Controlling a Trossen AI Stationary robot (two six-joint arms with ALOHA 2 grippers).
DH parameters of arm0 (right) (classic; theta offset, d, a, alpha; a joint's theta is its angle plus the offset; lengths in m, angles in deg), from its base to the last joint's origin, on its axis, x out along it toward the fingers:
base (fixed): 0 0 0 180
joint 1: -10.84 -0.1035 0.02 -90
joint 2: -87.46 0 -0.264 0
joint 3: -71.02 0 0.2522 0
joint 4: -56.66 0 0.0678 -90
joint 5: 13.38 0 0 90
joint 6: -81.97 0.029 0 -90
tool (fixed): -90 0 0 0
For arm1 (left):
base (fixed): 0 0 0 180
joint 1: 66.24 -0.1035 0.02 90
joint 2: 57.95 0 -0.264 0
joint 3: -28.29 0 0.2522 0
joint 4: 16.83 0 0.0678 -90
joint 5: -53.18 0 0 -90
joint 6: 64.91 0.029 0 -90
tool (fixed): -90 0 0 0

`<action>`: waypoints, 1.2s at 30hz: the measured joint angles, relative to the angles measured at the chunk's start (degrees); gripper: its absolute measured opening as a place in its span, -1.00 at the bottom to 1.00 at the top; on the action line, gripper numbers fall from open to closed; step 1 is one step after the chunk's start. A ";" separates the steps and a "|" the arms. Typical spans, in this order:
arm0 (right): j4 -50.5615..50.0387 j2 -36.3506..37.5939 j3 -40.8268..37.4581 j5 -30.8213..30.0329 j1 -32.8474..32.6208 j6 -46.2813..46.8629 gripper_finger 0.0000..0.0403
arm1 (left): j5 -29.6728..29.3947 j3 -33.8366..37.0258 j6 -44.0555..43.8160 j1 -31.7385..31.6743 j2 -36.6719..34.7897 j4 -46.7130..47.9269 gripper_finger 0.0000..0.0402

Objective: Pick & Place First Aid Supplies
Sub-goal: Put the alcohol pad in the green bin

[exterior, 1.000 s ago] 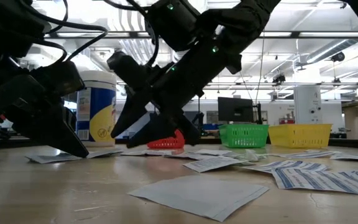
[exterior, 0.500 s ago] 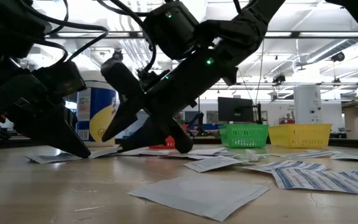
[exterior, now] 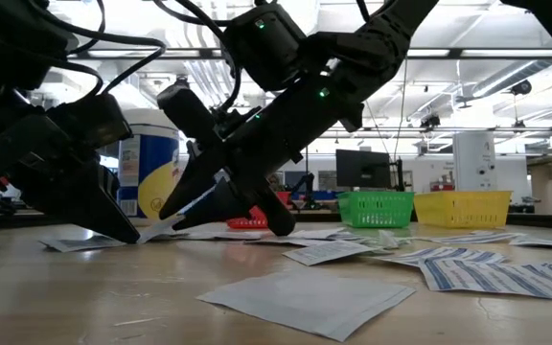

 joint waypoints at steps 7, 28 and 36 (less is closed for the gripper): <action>0.02 -0.04 -0.06 0.15 -0.04 -1.33 -0.83 | -0.21 -0.19 1.23 0.00 -0.14 0.02 -1.00; -9.08 5.08 -0.34 0.14 0.59 -12.16 -0.96 | -0.49 -0.37 4.09 -0.11 -8.20 0.56 -1.00; -14.16 9.69 -0.93 -0.05 1.38 -18.24 -0.96 | -0.85 -0.37 6.03 -0.47 -14.97 1.50 -1.00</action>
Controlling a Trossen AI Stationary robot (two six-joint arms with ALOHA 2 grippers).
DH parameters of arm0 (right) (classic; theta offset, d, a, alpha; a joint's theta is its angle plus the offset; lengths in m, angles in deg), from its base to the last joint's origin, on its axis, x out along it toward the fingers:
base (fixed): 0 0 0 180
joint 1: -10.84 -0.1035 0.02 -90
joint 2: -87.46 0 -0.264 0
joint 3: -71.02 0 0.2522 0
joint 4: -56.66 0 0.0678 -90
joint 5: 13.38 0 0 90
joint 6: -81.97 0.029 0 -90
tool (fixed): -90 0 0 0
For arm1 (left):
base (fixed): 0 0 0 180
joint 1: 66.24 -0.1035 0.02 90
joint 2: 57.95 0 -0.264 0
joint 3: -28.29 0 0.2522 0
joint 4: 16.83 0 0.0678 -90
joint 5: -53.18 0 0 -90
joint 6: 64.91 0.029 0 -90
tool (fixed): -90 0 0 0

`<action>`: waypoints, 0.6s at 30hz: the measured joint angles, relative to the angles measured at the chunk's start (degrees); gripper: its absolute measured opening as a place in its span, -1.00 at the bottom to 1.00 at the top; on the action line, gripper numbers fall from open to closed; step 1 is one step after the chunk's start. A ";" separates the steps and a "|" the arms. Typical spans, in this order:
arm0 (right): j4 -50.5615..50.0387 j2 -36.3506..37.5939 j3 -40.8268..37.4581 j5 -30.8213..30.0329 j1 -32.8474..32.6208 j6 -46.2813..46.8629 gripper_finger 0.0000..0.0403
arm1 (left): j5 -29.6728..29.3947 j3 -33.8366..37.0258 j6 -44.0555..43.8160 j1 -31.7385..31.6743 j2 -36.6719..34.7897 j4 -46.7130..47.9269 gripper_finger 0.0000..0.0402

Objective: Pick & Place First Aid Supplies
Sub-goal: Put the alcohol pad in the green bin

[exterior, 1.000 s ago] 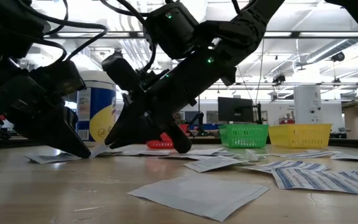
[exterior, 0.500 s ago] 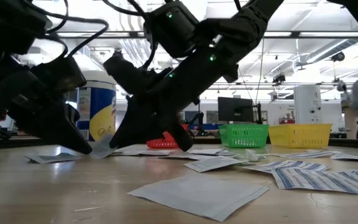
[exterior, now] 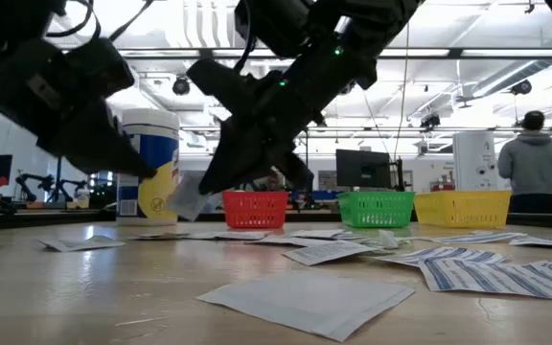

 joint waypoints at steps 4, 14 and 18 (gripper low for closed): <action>-0.29 2.76 -2.21 -0.02 0.63 -3.00 -0.96 | -0.92 0.00 0.07 -1.23 -3.97 2.70 -1.00; 0.64 15.28 -15.20 -4.47 3.01 -4.17 -0.96 | -0.32 -0.02 3.05 -9.40 -11.51 8.69 -1.00; 0.76 21.80 -21.81 -7.13 4.90 -2.99 -0.96 | 3.65 -0.02 4.66 -14.36 -12.68 9.76 -1.00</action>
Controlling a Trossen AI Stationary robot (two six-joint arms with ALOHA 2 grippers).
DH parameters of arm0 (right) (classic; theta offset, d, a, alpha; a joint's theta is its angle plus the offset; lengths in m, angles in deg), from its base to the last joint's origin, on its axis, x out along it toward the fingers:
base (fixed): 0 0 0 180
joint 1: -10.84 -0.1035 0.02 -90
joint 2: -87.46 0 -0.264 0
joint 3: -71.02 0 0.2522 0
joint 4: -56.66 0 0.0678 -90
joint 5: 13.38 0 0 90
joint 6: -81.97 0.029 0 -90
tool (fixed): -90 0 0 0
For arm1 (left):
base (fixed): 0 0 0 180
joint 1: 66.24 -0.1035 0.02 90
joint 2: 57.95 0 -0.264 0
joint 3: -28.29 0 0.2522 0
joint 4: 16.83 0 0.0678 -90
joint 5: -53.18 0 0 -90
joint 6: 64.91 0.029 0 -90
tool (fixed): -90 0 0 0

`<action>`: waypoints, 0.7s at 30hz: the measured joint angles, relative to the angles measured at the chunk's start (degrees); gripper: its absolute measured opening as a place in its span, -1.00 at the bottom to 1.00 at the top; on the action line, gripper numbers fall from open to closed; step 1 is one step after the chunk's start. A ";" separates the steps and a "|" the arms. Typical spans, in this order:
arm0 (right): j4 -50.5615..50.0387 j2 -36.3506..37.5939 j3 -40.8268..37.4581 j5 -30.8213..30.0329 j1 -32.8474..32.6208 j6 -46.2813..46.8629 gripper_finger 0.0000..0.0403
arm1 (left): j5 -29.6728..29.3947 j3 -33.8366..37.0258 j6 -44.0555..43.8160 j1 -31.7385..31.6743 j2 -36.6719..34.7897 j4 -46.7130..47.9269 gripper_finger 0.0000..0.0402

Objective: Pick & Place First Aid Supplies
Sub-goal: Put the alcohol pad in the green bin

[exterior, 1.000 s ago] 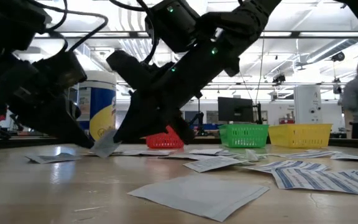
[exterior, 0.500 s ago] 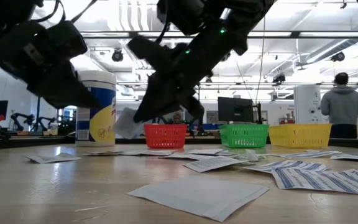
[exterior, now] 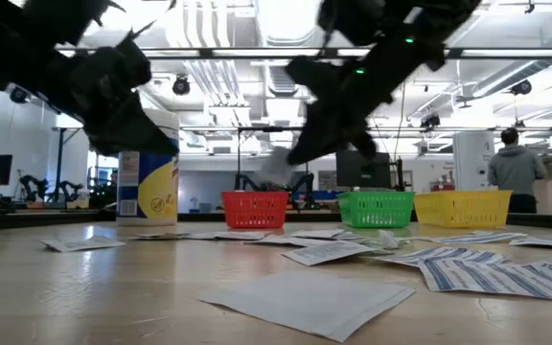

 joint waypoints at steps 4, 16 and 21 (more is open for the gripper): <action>0.24 6.84 -5.34 -2.37 2.78 1.62 -0.96 | 6.10 -0.01 1.99 -5.55 -0.05 0.79 -1.00; 2.66 19.94 -14.84 -4.94 12.66 2.20 -0.96 | 21.04 0.21 5.82 -15.89 0.50 2.59 -1.00; 2.63 21.47 -17.09 -5.06 16.76 4.11 -0.96 | 22.82 0.41 5.75 -16.02 0.59 3.02 -1.00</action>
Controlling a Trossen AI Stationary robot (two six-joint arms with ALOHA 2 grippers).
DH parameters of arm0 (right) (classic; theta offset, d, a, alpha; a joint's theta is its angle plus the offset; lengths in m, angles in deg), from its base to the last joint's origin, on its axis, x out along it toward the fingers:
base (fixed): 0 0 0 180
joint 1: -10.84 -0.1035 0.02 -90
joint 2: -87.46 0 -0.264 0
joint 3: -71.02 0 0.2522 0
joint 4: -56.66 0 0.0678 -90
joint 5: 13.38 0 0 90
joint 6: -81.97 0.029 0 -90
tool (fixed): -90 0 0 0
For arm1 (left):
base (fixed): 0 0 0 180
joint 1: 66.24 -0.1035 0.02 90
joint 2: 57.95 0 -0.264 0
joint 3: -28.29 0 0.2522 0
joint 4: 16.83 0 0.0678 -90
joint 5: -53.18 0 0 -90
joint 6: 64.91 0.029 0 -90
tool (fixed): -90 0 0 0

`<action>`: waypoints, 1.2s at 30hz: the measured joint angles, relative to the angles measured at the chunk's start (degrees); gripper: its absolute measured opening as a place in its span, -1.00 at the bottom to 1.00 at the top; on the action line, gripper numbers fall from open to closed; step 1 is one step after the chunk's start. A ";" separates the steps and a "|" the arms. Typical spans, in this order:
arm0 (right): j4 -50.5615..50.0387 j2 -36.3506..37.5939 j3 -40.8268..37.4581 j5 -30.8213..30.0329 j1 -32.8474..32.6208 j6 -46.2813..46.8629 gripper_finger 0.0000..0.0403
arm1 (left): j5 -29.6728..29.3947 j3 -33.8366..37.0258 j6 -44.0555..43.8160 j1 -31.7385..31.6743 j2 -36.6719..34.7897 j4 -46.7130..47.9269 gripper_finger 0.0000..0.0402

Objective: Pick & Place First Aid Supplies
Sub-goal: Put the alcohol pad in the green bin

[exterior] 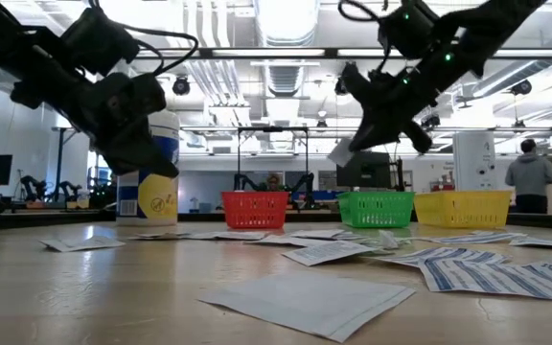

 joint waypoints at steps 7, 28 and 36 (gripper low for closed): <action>-0.37 -1.53 -3.42 0.20 2.51 4.63 -0.96 | 1.39 0.22 -1.03 0.14 0.02 1.86 -1.00; -0.74 -2.78 -6.52 2.22 2.58 8.60 -0.96 | 1.47 0.22 -2.32 1.67 0.04 2.61 -1.00; -2.65 -2.70 -6.52 2.84 2.69 8.38 -0.75 | 1.83 0.22 -2.33 5.50 0.04 2.61 -1.00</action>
